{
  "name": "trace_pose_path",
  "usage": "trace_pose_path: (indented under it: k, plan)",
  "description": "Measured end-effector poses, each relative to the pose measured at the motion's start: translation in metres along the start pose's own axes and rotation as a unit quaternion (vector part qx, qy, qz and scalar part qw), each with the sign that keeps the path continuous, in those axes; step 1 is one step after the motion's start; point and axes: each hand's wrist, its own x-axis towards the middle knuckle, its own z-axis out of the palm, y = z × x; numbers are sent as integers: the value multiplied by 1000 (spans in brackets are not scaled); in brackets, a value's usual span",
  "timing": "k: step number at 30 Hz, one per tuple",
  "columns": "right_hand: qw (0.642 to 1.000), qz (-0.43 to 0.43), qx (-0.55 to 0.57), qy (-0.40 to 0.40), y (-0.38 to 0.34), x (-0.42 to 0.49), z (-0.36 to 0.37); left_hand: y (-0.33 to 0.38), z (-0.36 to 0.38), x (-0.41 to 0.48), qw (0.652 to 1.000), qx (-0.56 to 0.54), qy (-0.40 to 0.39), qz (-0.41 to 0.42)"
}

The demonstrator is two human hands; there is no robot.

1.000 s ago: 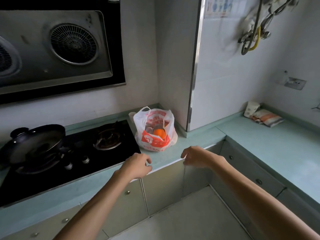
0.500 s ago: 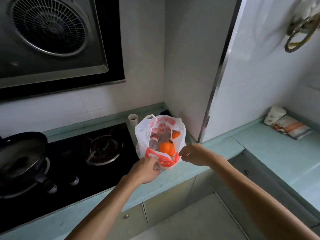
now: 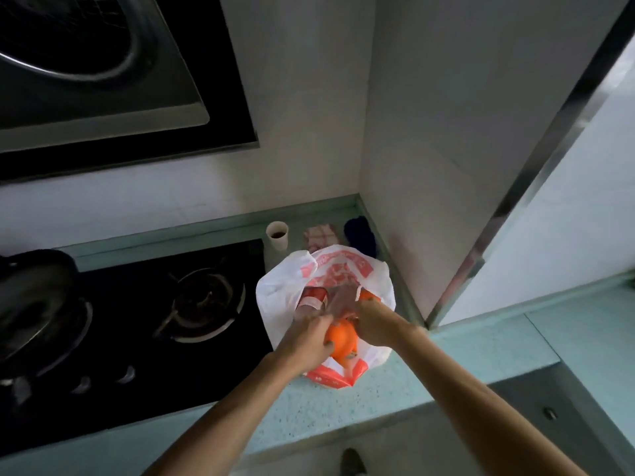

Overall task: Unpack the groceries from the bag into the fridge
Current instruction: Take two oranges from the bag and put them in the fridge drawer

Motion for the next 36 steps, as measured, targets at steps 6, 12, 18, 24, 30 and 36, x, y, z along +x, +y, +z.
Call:
trace_pose_path:
  k: [6,12,18,24,30,36]
  plan:
    - [998,-7,-32,-58,54,27,12,0,35,33,993,103,-56,-19]
    - [996,-23,-9,-90,76,34,32,-7,50,50,987,150,-53,-26]
    - [997,-18,31,-67,63,39,40,-12,46,53,994,100,-31,-39]
    - [996,15,83,-23,62,31,40,-8,34,41,998,6,20,-60]
    - [989,40,120,83,46,-6,14,-5,18,11,989,-87,88,-76]
    - [950,57,275,138,15,-75,1,11,11,-57,973,-132,172,-77]
